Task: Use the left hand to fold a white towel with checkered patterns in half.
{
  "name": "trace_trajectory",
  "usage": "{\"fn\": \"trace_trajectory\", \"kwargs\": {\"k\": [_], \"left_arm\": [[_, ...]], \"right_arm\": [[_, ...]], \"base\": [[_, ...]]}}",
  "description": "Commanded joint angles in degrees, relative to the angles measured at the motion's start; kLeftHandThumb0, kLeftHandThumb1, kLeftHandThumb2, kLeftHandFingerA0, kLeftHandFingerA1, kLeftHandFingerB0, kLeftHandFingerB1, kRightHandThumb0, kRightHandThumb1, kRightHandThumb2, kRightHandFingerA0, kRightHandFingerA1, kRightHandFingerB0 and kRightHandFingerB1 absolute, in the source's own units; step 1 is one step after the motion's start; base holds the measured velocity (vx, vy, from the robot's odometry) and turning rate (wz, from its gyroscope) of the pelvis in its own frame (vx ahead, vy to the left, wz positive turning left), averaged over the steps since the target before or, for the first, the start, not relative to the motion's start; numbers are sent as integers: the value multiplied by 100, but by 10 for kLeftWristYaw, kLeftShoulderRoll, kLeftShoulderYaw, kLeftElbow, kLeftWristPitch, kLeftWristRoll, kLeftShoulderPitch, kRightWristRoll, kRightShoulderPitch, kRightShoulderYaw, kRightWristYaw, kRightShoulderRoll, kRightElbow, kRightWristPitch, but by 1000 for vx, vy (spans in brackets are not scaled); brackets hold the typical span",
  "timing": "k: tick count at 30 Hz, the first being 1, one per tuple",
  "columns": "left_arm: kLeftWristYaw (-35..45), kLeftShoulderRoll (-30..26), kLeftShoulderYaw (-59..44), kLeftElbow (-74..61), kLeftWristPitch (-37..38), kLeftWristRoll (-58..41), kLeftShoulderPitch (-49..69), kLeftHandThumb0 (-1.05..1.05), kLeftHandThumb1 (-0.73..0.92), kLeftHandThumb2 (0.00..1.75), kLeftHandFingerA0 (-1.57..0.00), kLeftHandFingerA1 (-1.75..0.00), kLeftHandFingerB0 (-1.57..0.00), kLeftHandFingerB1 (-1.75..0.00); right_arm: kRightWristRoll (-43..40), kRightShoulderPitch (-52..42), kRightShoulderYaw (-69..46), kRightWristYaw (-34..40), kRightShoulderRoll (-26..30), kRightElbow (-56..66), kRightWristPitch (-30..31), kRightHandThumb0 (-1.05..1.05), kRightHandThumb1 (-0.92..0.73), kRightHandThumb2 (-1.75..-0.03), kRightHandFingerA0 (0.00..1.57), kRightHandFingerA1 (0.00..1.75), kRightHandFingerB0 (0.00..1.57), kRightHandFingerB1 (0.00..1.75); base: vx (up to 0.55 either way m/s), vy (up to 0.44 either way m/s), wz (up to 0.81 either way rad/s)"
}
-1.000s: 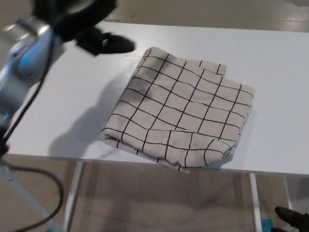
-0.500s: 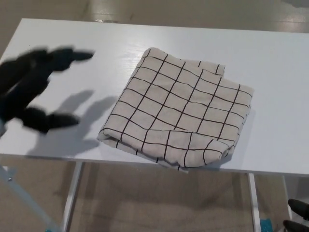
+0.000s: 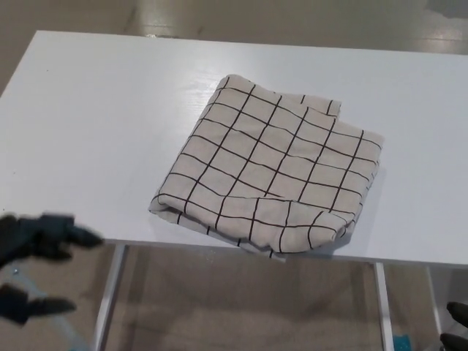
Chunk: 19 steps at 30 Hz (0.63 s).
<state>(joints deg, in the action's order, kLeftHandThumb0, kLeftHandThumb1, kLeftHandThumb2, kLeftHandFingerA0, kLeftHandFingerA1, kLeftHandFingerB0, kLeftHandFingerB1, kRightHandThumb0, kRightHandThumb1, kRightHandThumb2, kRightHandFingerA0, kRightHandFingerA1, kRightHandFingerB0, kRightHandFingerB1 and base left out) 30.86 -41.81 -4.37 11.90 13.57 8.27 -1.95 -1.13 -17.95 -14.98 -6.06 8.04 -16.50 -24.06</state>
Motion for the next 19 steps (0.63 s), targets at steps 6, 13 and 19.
{"fn": "trace_trajectory", "kwargs": {"k": [6,13,19], "left_arm": [[616,-55,-24,133,-367,-446,137,-40,39,52,-75,-55,-58,-43],[431,94,-99,300,-219,-317,100,-52,42,54,-46,-40,-45,-36],[175,159,-100,342,-67,-210,113,-64,46,55,-52,-41,-50,-37]], "right_arm": [[-85,-59,-37,-28,3,49,82,-40,-60,-58,57,55,58,50],[-32,-56,7,-28,-16,-36,64,-40,-59,-58,59,50,58,49],[-13,-66,23,-30,-16,-80,58,-42,-58,-58,60,48,57,48]], "base": [[0,0,0],[0,0,0],[0,0,0]]}}
